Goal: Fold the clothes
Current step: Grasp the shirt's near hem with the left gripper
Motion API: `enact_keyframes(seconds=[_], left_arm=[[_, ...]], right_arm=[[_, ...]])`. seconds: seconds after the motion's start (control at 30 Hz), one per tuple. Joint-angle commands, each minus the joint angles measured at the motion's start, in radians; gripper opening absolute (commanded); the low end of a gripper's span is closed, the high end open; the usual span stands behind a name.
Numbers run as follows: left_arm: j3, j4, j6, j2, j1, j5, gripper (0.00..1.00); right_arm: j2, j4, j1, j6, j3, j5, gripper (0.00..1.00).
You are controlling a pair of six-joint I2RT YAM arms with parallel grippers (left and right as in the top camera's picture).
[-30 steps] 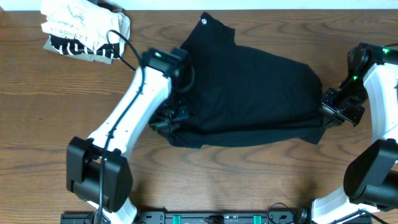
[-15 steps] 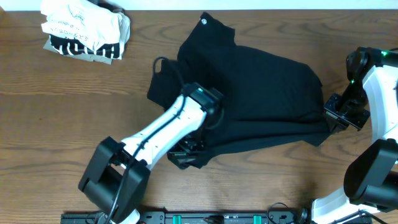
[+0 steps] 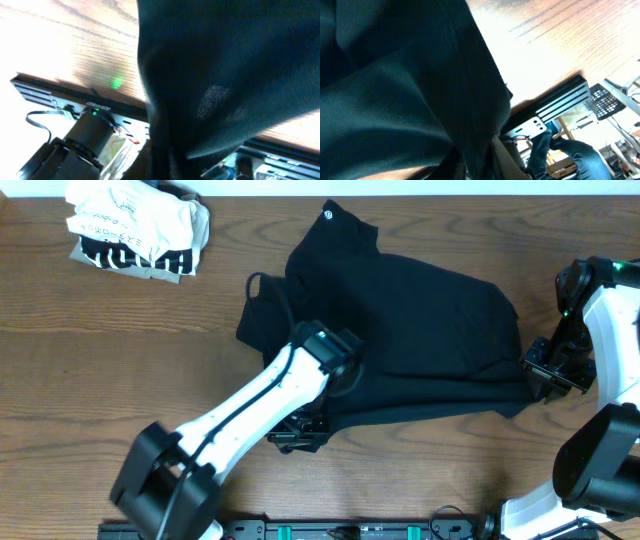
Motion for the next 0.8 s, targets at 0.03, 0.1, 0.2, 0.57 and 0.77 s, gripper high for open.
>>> enact_keyframes(seconds=[0.03,0.1,0.2,0.57,0.77], left_arm=[[-0.003,-0.017,-0.008,-0.105,0.000,-0.035,0.23],[-0.003,-0.034,-0.007,-0.139,0.000,-0.035,0.32],[-0.003,-0.069,-0.007,-0.173,0.000,-0.034,0.37],[-0.003,0.174,0.099,-0.198,0.003,-0.061,0.93],[-0.003,0.371,0.153,-0.190,0.021,-0.077,0.93]], right_arm=[[-0.025,-0.002,-0.001,-0.006,-0.007,0.039,0.18],[-0.025,-0.005,-0.001,-0.006,-0.007,0.039,0.20],[-0.025,-0.013,-0.001,-0.006,-0.007,0.039,0.22],[-0.025,0.003,-0.001,-0.010,-0.006,0.024,0.99],[-0.025,0.067,-0.001,-0.010,-0.007,0.024,0.96]])
